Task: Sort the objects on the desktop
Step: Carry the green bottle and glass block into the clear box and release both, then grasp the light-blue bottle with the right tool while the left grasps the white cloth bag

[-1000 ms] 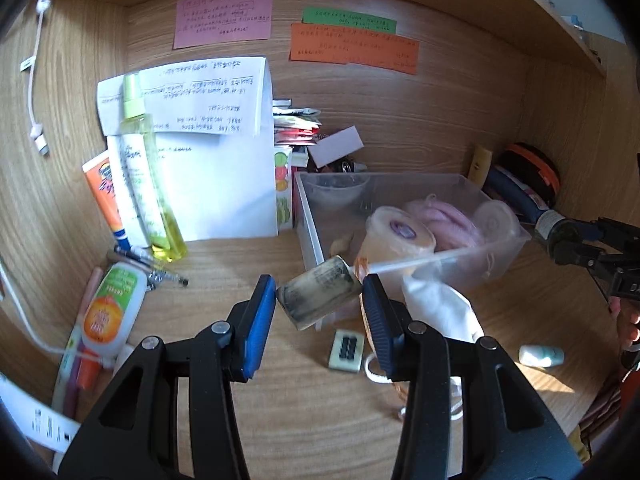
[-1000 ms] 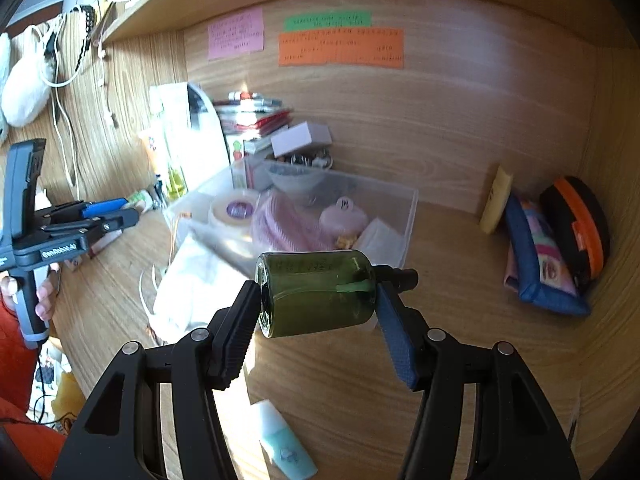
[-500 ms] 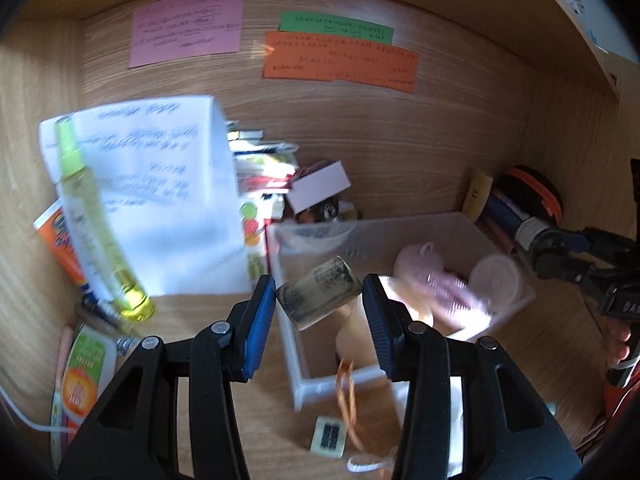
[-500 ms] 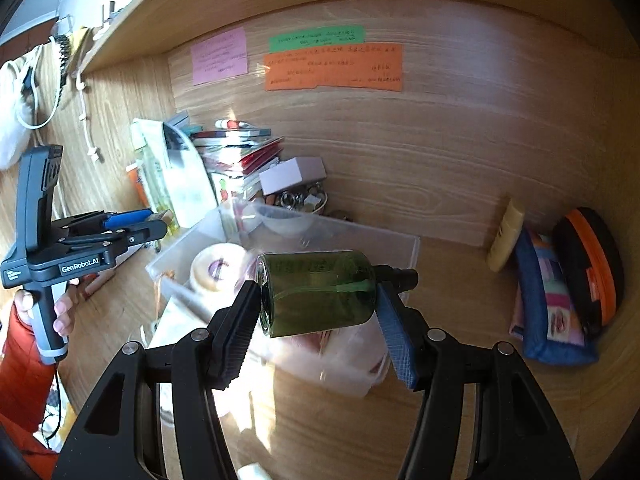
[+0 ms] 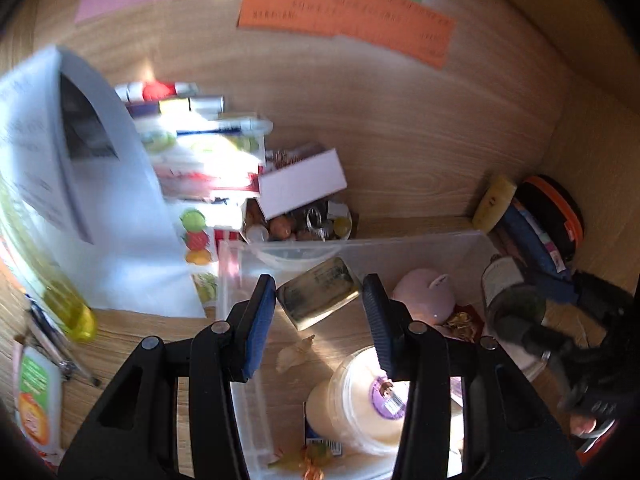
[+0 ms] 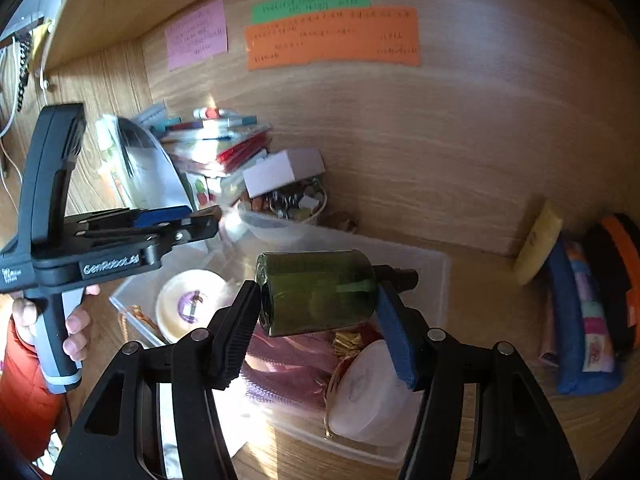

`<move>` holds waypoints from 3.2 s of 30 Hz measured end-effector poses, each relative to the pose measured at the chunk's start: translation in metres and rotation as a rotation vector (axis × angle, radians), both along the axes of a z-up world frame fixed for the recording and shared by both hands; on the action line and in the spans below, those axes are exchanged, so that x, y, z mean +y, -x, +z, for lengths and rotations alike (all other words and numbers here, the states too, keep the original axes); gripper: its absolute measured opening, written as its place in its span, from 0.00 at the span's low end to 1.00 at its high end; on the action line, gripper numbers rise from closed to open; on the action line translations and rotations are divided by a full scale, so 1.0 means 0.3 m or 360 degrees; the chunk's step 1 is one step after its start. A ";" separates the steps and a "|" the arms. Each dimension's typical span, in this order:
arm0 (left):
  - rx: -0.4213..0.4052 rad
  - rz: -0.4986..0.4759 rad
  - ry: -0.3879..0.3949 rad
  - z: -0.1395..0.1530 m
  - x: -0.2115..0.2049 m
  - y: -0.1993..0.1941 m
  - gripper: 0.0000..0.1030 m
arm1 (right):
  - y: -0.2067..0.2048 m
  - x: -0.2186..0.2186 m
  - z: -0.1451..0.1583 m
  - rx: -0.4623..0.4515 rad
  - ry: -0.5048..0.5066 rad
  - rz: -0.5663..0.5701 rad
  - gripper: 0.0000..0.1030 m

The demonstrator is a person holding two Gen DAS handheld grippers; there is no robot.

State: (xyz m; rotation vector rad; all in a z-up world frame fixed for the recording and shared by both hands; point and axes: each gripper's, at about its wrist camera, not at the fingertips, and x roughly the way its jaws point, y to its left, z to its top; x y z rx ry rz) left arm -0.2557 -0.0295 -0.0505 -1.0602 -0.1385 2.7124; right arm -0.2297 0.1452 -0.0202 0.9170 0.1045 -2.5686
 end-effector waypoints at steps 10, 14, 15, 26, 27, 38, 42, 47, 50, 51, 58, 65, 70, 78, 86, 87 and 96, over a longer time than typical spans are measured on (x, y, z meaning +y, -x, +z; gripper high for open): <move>-0.0076 -0.0009 0.0030 -0.061 0.012 0.027 0.43 | 0.003 -0.021 -0.061 0.0004 -0.0092 -0.0037 0.54; -0.0064 -0.0009 0.0067 -0.059 0.019 0.019 0.43 | 0.000 -0.043 -0.073 0.0031 -0.0157 -0.0037 0.54; -0.0059 -0.0012 0.0068 -0.056 0.019 0.016 0.43 | 0.001 -0.044 -0.073 0.0038 -0.0158 -0.0039 0.54; 0.0060 -0.0031 0.0076 -0.002 0.012 -0.037 0.52 | -0.004 -0.040 -0.062 0.0046 -0.0144 -0.0022 0.55; 0.0070 -0.0032 0.0080 0.000 0.016 -0.041 0.52 | -0.008 -0.041 -0.059 0.0049 -0.0143 -0.0024 0.56; 0.0198 -0.0022 0.0096 0.070 0.028 -0.128 0.79 | -0.123 -0.013 0.034 0.0156 -0.0133 -0.0084 0.84; 0.0248 -0.0040 0.0131 0.092 0.058 -0.186 0.92 | -0.200 0.001 0.036 0.0186 -0.0167 -0.0079 0.86; 0.0259 -0.0088 0.0190 0.099 0.081 -0.268 0.94 | -0.311 0.018 -0.002 0.0219 -0.0335 -0.0044 0.86; 0.0240 -0.0106 0.0222 0.089 0.091 -0.309 0.95 | -0.373 0.044 -0.031 0.0225 -0.0421 -0.0036 0.86; 0.0223 -0.0115 0.0228 0.079 0.094 -0.323 0.95 | -0.389 0.054 -0.039 0.0220 -0.0425 -0.0032 0.86; 0.0060 -0.0133 0.0334 -0.017 0.116 -0.410 0.95 | -0.471 0.109 -0.116 0.0127 -0.0401 0.0015 0.86; -0.0010 -0.0180 0.0400 -0.097 0.144 -0.501 0.95 | -0.522 0.121 -0.183 0.0038 -0.0357 0.0045 0.83; -0.0135 -0.0279 0.0369 -0.169 0.182 -0.503 0.95 | -0.541 0.110 -0.217 -0.0012 -0.0345 0.0079 0.65; -0.0329 -0.0377 0.0255 -0.226 0.232 -0.416 0.95 | -0.565 0.063 -0.255 -0.0102 -0.0371 0.0193 0.53; -0.0351 -0.0364 0.0300 -0.255 0.288 -0.370 0.90 | -0.550 0.028 -0.290 -0.0184 -0.0401 0.0256 0.27; -0.0337 -0.0366 0.0320 -0.257 0.294 -0.372 0.85 | -0.546 0.030 -0.292 -0.0189 -0.0395 0.0264 0.25; -0.0265 -0.0325 0.0279 -0.237 0.271 -0.404 0.47 | -0.544 0.033 -0.291 -0.0207 -0.0336 0.0281 0.22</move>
